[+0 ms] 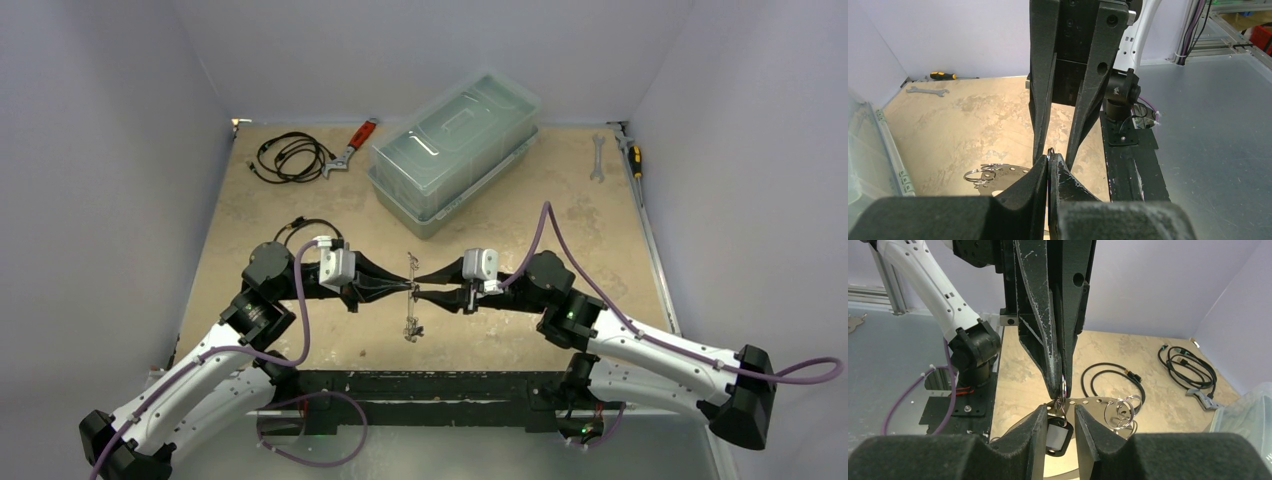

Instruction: Put the keys on the keyring

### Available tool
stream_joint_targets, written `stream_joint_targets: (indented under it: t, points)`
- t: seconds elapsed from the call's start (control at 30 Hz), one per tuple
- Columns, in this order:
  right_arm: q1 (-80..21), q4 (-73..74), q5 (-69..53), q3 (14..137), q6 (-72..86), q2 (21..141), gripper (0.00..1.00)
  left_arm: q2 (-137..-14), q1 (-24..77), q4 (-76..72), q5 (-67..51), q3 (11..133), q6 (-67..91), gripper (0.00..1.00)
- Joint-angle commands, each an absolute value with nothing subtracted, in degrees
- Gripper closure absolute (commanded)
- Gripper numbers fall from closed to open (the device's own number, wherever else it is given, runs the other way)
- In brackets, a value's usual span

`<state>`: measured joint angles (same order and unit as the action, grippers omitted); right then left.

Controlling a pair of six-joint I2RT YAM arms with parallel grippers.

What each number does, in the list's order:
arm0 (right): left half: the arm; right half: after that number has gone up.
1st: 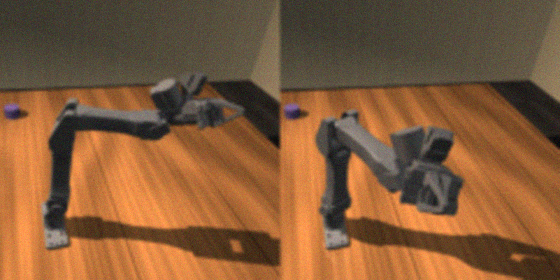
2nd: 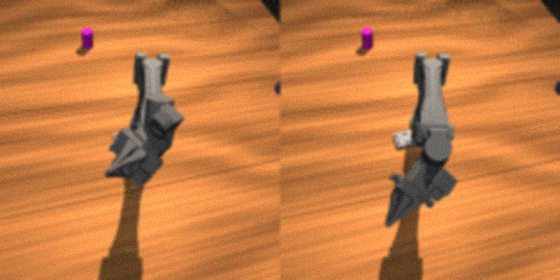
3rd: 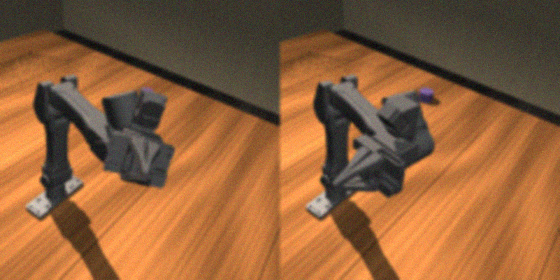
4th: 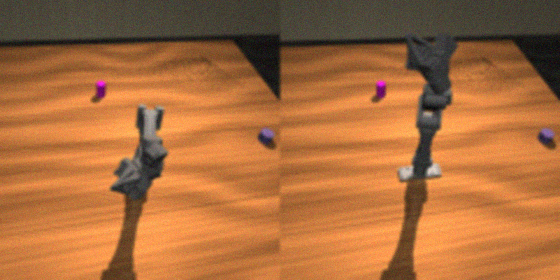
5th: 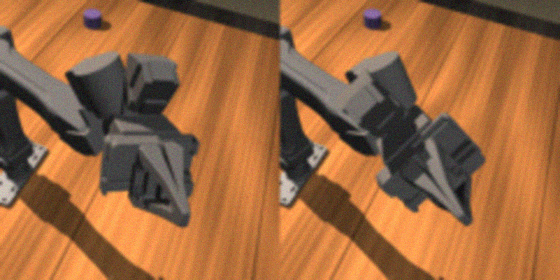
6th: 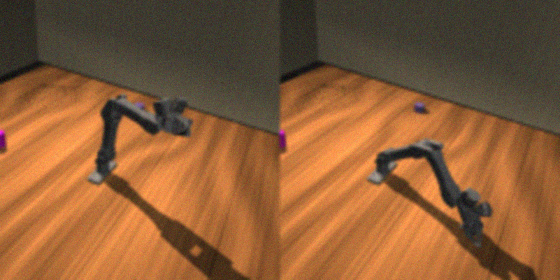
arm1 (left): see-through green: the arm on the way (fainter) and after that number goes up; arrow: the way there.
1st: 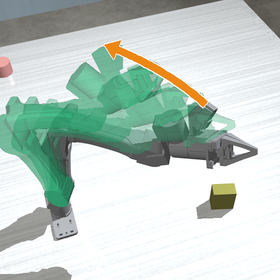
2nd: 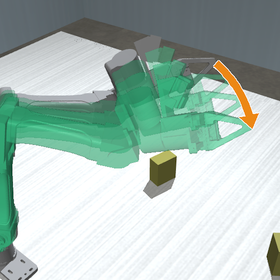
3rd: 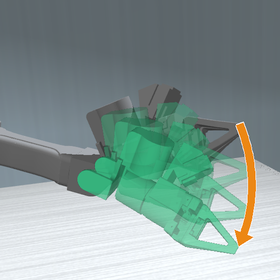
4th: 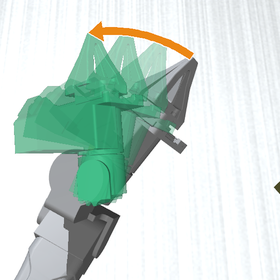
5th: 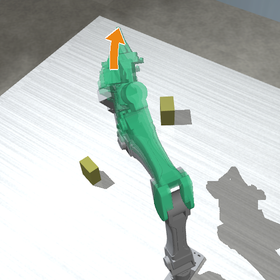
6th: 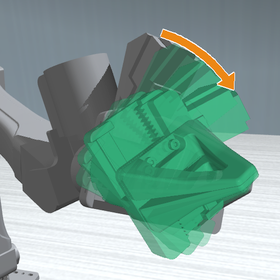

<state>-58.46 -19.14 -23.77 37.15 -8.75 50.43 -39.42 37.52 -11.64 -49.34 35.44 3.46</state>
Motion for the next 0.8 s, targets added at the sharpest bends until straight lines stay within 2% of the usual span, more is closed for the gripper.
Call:
stream_joint_targets:
  t: [0.0, 0.23, 0.6, 0.77]
  points:
    - [-58.4, -22.0, -24.9, 38.9, -8.3, 51.0, 0.72, -39.0, 37.3, -16.0, -50.4, 36.0, 4.1, 1.0]
    - [-58.4, -22.3, -24.9, 39.1, -8.3, 51.8, 0.75, -39.0, 37.3, -16.1, -50.5, 35.9, 4.2, 1.0]
    - [-58.4, -22.5, -24.7, 39.1, -8.2, 51.5, 0.74, -38.9, 37.3, -15.9, -50.5, 35.9, 4.2, 1.0]
    - [-58.4, -22.6, -24.9, 39.2, -8.2, 51.8, 0.76, -38.9, 37.2, -16.0, -50.5, 35.9, 4.2, 1.0]
